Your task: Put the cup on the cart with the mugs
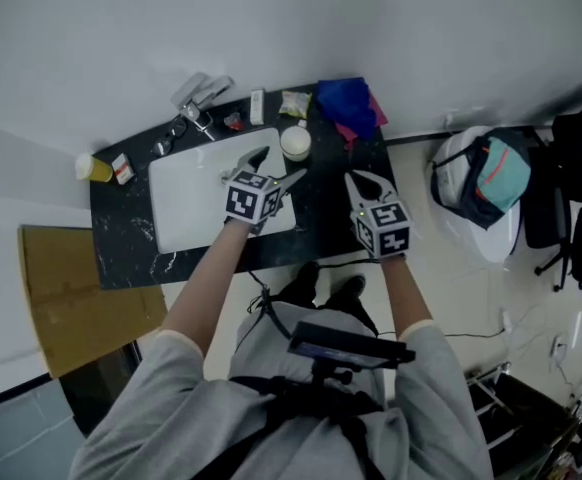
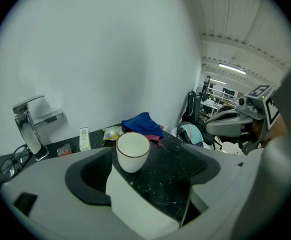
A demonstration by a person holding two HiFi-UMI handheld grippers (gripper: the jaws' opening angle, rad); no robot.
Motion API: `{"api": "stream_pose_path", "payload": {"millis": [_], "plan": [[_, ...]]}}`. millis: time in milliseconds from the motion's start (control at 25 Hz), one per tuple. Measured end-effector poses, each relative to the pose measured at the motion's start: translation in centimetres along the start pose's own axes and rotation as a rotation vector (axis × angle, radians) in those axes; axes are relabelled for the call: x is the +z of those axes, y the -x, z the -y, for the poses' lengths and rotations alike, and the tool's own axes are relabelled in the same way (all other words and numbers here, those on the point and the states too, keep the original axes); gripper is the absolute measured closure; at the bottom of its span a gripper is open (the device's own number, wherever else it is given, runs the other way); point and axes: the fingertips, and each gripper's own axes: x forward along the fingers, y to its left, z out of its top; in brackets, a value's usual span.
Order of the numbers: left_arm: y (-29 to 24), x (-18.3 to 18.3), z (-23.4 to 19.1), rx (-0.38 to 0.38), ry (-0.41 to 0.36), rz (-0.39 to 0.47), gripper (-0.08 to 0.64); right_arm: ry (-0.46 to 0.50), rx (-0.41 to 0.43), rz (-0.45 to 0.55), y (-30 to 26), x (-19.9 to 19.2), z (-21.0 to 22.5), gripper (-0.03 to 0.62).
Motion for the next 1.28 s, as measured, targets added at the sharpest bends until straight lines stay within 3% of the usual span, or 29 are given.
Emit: {"api": "stream_pose_path", "payload": {"millis": [240, 320, 720, 1040, 1120, 1160, 1280], "plan": [[-4.2, -0.2, -1.2, 0.021, -0.020, -0.052, 0.021, 0.003, -0.011, -0.033, -2.9, -0.2, 2.5, 0.594], [-5.4, -0.2, -1.4, 0.024, -0.033, -0.060, 0.014, -0.012, -0.019, -0.031, -3.6, -0.2, 3.2, 0.594], [-9.3, -1.1, -2.7, 0.072, -0.034, -0.084, 0.014, -0.031, -0.025, -0.022, -4.6, 0.9, 4.3, 0.594], [-11.4, -1.4, -2.9, 0.063, -0.045, -0.098, 0.015, -0.043, -0.027, -0.033, -4.8, 0.4, 4.6, 0.594], [-11.6, -1.4, -3.1, 0.071, -0.045, -0.099, 0.037, -0.044, -0.028, -0.031, -4.8, 0.6, 4.7, 0.594], [-11.5, -1.4, -3.3, 0.081, -0.049, -0.095, 0.109, -0.044, -0.028, -0.030, -4.8, 0.7, 4.7, 0.594], [-11.4, -1.3, -3.5, 0.097, -0.057, -0.080, 0.124, -0.045, -0.027, -0.024, -4.6, 0.9, 4.6, 0.594]]}}
